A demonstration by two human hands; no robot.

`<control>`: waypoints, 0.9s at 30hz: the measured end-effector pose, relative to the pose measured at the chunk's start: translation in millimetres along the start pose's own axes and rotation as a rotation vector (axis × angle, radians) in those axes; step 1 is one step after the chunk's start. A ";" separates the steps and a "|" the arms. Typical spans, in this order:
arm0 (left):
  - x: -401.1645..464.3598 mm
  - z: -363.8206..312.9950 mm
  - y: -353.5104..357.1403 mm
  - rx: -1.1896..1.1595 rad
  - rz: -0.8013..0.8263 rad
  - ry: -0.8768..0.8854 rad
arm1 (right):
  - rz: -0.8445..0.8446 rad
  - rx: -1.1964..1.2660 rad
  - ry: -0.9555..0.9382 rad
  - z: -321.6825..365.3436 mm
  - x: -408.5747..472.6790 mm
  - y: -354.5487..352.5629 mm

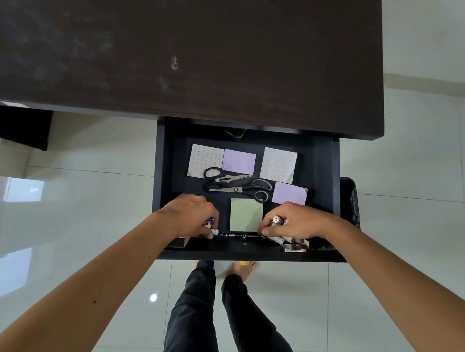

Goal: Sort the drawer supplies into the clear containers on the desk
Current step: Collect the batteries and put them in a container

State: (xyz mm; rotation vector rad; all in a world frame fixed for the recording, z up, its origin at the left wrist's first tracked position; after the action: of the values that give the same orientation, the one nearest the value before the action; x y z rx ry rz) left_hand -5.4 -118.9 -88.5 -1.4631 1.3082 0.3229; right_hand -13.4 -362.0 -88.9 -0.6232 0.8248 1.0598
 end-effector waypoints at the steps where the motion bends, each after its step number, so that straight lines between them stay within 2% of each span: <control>1: 0.5 -0.5 0.4 0.013 0.001 0.004 | 0.015 0.037 0.000 0.6 -0.2 0.4; 4: 0.0 -0.1 0.0 -0.025 -0.005 0.022 | 0.037 0.091 -0.025 3.7 -0.3 1.1; 9: -1.3 6.7 0.9 -0.351 -0.012 0.030 | -0.001 0.112 -0.017 1.1 0.6 -3.3; 13: 2.8 6.9 5.0 -0.486 -0.005 0.061 | -0.018 0.100 -0.016 0.1 3.1 -3.6; 19: 1.1 6.8 8.1 -0.552 -0.005 0.071 | -0.010 -0.034 0.014 0.7 7.0 0.3; 27: -5.4 -1.2 7.6 -0.527 -0.008 0.105 | 0.021 -0.186 0.057 2.9 10.2 2.7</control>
State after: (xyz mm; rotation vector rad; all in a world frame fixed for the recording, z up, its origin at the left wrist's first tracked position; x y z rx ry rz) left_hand -14.1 -115.5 -87.9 -1.9443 1.3615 0.6276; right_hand -12.5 -353.6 -95.9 -0.8067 0.7887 1.1505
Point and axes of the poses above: each hand's wrist, its own x-axis towards the middle knuckle, its own y-axis out of the palm, z = x × y, the point moved 5 cm from there along x, towards the middle knuckle, and after that the axes turned 8 degrees about z, right-handed, at the moved point
